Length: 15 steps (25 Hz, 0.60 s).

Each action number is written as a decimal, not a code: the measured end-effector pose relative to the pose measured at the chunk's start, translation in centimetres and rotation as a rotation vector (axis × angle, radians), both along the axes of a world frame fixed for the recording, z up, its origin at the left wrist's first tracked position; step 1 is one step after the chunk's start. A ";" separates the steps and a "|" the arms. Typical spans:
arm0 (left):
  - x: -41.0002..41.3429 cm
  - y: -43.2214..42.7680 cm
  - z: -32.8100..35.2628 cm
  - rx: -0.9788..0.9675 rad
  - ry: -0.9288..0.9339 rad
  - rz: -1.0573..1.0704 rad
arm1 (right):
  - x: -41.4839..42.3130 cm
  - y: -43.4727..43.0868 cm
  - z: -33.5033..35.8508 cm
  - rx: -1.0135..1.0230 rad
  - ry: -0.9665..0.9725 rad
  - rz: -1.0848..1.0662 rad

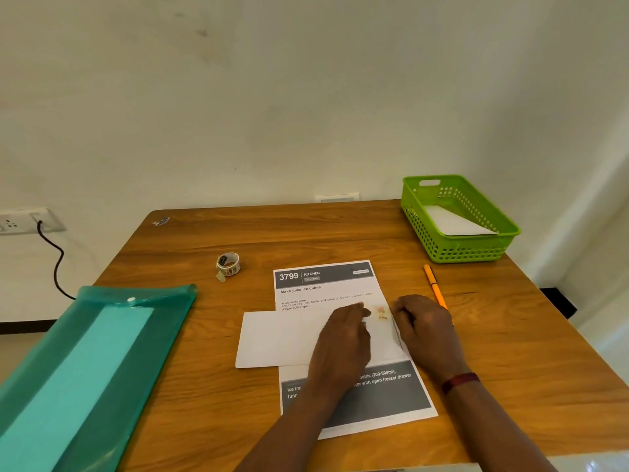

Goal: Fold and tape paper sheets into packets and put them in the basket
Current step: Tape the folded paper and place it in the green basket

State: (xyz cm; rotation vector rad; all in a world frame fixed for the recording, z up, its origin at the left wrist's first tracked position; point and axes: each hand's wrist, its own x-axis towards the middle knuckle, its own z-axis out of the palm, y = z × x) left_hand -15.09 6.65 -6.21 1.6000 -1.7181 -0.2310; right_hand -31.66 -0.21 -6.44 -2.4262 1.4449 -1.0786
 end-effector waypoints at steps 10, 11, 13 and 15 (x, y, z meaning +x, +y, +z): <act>8.3 -0.7 3.0 0.007 0.213 0.262 | 2.7 5.4 2.2 -0.079 -0.093 0.090; 9.7 -0.4 2.8 0.030 0.147 0.282 | 3.6 6.2 2.2 -0.040 -0.087 0.103; 12.1 0.3 2.5 0.088 -0.006 0.294 | 5.7 7.5 1.8 0.050 -0.064 0.113; 13.4 1.1 2.6 0.207 -0.150 0.284 | 7.5 8.0 1.4 0.079 -0.013 0.114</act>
